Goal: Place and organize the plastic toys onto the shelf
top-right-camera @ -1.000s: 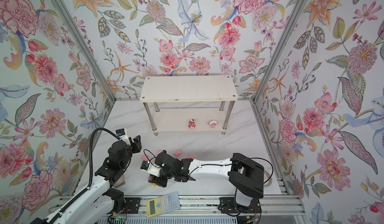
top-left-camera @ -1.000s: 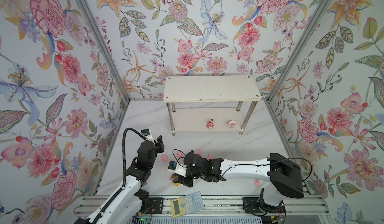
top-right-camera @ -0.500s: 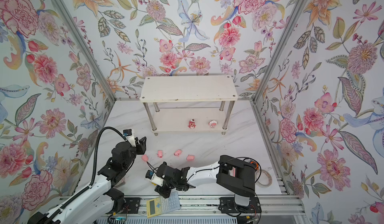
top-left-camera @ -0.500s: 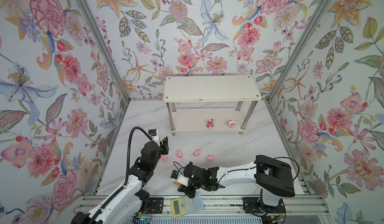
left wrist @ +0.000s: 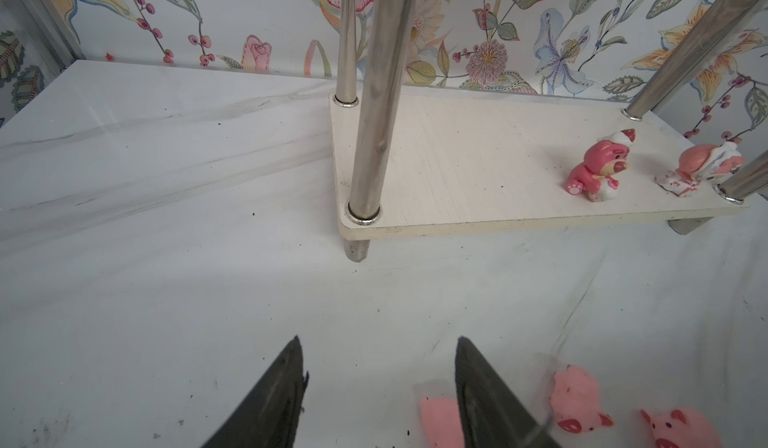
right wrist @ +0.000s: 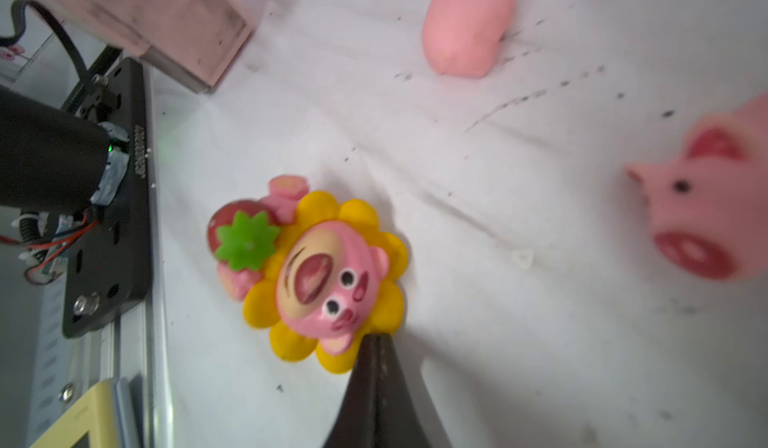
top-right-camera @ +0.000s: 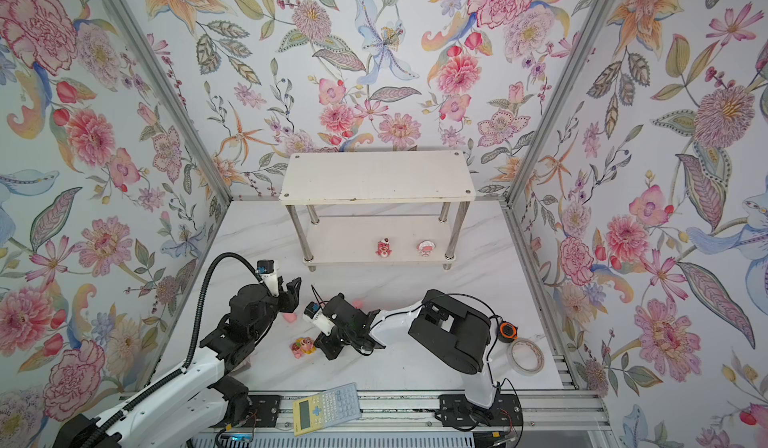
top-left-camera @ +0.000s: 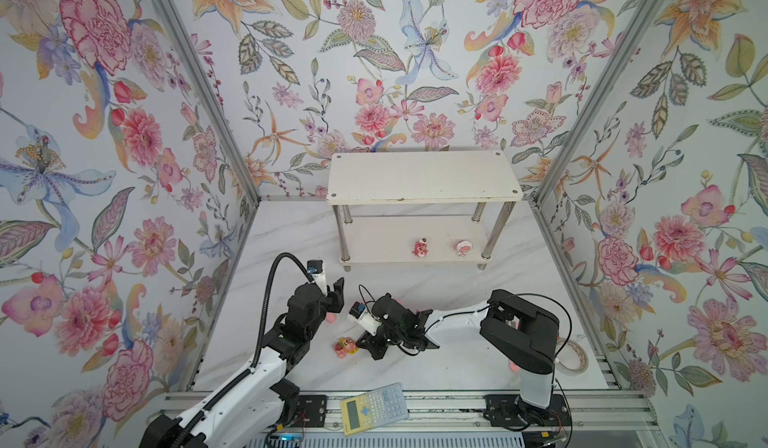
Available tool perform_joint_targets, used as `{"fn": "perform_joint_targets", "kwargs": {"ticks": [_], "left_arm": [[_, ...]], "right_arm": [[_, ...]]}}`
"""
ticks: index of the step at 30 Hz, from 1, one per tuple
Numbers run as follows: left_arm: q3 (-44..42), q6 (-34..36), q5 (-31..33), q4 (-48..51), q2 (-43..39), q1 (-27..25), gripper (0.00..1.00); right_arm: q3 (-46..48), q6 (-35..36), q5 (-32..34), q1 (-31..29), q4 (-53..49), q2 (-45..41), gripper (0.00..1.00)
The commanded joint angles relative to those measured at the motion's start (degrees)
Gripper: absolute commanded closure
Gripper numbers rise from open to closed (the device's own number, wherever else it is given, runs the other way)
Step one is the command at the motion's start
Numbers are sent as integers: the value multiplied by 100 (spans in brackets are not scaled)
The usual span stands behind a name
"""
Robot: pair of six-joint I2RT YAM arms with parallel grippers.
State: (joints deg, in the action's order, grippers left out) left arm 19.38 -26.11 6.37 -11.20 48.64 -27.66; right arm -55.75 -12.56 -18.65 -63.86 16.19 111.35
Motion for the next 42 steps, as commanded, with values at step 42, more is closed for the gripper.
{"fn": "perform_joint_targets", "kwargs": {"ticks": [42], "left_arm": [[196, -1062, 787, 2806, -491, -2095, 8]], "right_arm": [[455, -301, 772, 51, -1006, -1767, 100]]}}
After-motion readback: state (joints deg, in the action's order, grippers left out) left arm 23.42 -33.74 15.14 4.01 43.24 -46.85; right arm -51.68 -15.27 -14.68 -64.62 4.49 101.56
